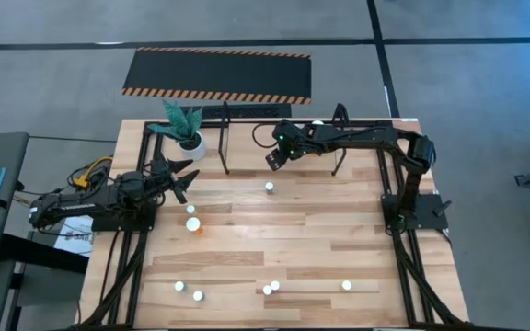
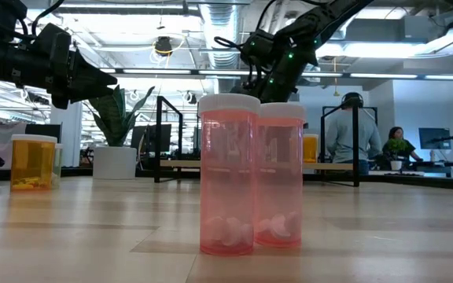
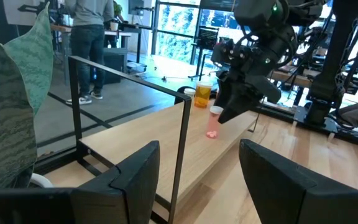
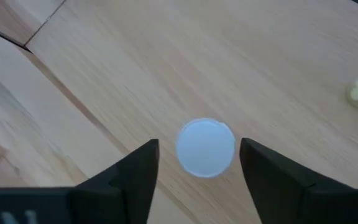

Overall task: Pick and place medicine bottles onto shelf by color
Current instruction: Put the red pill bottle on the shelf

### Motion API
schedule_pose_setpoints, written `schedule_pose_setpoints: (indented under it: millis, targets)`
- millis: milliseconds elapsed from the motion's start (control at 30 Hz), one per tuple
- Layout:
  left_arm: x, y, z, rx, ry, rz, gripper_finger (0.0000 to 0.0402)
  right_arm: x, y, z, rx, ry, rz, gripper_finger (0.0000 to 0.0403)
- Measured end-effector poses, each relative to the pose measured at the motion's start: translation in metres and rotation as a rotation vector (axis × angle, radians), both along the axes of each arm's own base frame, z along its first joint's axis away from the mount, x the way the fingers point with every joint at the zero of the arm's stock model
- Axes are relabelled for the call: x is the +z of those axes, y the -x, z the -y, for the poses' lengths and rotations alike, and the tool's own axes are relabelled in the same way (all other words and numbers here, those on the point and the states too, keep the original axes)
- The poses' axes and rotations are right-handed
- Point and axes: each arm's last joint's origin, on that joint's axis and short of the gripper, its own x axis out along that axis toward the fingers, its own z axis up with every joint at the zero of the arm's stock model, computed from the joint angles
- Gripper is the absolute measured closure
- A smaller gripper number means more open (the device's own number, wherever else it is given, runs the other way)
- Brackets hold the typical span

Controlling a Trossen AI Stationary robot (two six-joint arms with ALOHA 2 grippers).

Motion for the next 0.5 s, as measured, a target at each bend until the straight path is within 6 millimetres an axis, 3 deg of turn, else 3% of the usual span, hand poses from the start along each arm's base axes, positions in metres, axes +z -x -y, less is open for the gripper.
schedule_pose_setpoints:
  millis: [300,500]
  targets:
    - [-0.0001,0.0,0.0,0.0,0.0,-0.001,0.0193,0.0011,-0.0015,-0.0004,0.015,0.014,0.011,0.0257]
    - [0.0,0.0,0.0,0.0,0.0,0.0,0.0193,0.0013,-0.0018,-0.0007,0.021,0.018,0.011,0.0272]
